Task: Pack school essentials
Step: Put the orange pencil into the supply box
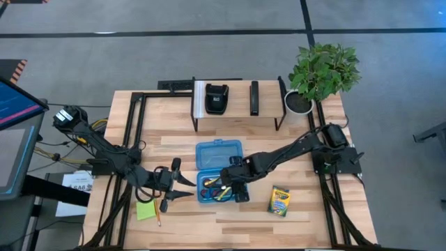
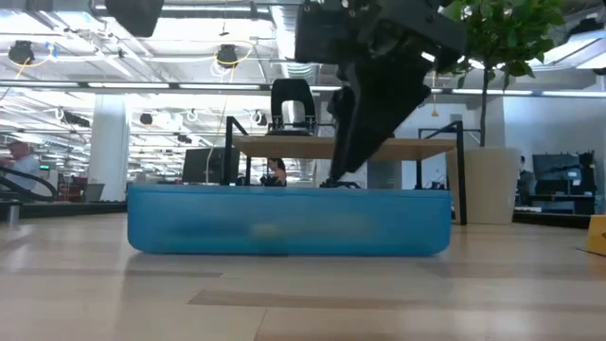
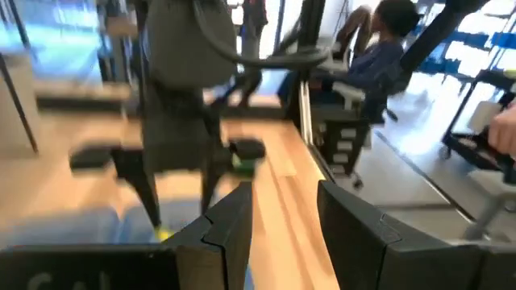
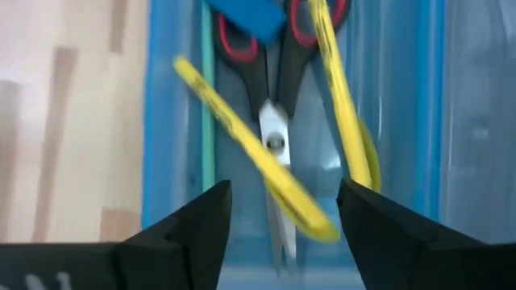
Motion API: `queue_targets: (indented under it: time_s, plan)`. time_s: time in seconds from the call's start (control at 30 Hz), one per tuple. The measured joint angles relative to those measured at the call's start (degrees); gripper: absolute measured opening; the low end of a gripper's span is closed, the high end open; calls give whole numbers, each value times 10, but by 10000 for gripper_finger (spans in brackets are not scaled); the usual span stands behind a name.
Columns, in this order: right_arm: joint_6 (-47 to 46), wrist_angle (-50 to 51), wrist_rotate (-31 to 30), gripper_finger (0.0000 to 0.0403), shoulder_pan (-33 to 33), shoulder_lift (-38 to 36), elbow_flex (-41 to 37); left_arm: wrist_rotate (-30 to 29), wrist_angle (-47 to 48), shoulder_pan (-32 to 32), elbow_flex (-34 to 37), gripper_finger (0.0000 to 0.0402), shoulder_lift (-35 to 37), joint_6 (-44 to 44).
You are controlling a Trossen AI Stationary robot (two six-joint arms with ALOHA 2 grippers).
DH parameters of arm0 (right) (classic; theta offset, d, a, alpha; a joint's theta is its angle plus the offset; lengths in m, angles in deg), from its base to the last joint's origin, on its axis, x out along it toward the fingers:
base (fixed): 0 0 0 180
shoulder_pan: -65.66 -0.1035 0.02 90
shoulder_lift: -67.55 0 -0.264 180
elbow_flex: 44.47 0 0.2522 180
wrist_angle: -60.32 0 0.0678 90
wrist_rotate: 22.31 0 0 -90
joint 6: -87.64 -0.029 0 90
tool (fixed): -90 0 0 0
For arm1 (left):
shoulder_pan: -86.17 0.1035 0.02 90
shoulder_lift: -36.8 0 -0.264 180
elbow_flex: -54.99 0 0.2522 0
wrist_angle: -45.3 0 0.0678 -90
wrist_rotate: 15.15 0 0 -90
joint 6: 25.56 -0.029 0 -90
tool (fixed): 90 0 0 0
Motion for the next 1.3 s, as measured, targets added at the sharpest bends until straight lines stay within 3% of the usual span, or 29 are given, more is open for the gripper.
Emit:
queue_targets:
  time_s: [0.07,0.3,0.43,0.53,0.63,0.7,1.07,1.3]
  plan:
    - [-23,22,0,244,-1,0,0,1,91,-2,-28,127,0,61]
    - [-57,94,-1,219,-26,0,0,-6,563,-12,-166,119,-29,353]
    - [-61,103,-2,209,-46,-10,-1,65,746,-25,-208,106,-61,485]
    - [-73,106,-14,202,-61,-33,0,132,813,-38,-217,101,-90,537]
    - [-79,101,-48,195,-78,-61,0,197,842,-55,-217,101,-120,546]
    - [-80,97,-72,192,-89,-78,0,223,842,-65,-217,101,-139,508]
    - [-100,87,-109,183,-110,-127,0,259,750,-129,-217,101,-247,191]
    - [-100,87,-109,183,-104,-128,0,261,708,-143,-217,101,-297,138]
